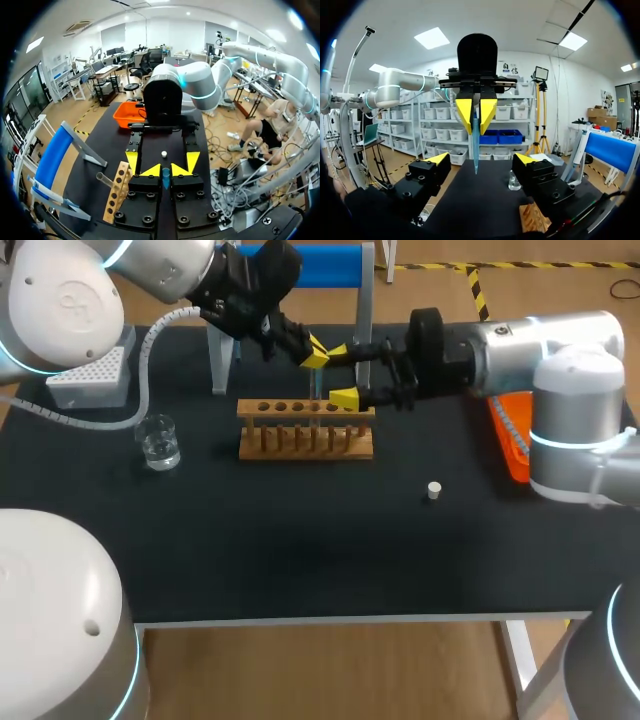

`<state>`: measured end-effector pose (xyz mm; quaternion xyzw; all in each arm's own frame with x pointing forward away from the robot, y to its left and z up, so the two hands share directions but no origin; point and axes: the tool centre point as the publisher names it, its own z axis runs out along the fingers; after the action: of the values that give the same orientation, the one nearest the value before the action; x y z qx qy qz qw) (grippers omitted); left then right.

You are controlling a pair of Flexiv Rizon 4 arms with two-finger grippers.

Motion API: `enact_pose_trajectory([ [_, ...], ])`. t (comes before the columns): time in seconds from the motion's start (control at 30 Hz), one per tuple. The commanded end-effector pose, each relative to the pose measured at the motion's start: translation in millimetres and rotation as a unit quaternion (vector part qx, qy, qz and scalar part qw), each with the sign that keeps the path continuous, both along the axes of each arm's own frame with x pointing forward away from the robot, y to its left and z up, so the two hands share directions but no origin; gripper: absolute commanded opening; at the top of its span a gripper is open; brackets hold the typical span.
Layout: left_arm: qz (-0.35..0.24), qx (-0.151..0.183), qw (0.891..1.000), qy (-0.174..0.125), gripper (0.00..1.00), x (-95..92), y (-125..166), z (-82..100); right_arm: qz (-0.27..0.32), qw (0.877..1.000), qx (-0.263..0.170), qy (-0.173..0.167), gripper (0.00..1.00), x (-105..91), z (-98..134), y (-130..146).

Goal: Invert the test tube, pick up the pipette, mount the tip to pipette, aspirate from beaker and dispense into the tube, eject the tip, return the pipette, and cap with the stopper.

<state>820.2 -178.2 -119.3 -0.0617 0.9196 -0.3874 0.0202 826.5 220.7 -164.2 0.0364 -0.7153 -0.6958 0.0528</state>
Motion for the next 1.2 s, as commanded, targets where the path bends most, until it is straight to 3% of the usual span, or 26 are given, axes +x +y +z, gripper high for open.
enact_pose_trajectory([
  [0.03,0.000,0.002,1.000,0.001,0.00,0.1,0,1.3,0.003,1.000,0.001,0.000,0.80,3.4,1,9],
  [0.63,0.000,0.002,1.000,0.001,0.00,0.1,0,1.3,0.015,1.000,0.018,-0.005,0.67,0.7,9,26],
  [0.77,0.000,0.002,1.000,0.001,0.00,0.1,0,1.3,0.017,1.000,0.020,-0.006,0.58,0.1,10,29],
  [0.83,0.000,0.002,1.000,0.001,0.00,0.1,0,1.3,0.019,1.000,0.022,-0.006,0.48,-0.2,11,29],
  [1.07,0.000,0.002,1.000,0.001,0.00,0.1,0,1.3,0.022,0.999,0.023,-0.007,0.43,-2.9,12,31],
  [1.2,0.000,0.002,1.000,0.001,0.00,0.1,0,1.3,0.023,0.999,0.023,-0.008,0.30,-4.4,13,30],
])
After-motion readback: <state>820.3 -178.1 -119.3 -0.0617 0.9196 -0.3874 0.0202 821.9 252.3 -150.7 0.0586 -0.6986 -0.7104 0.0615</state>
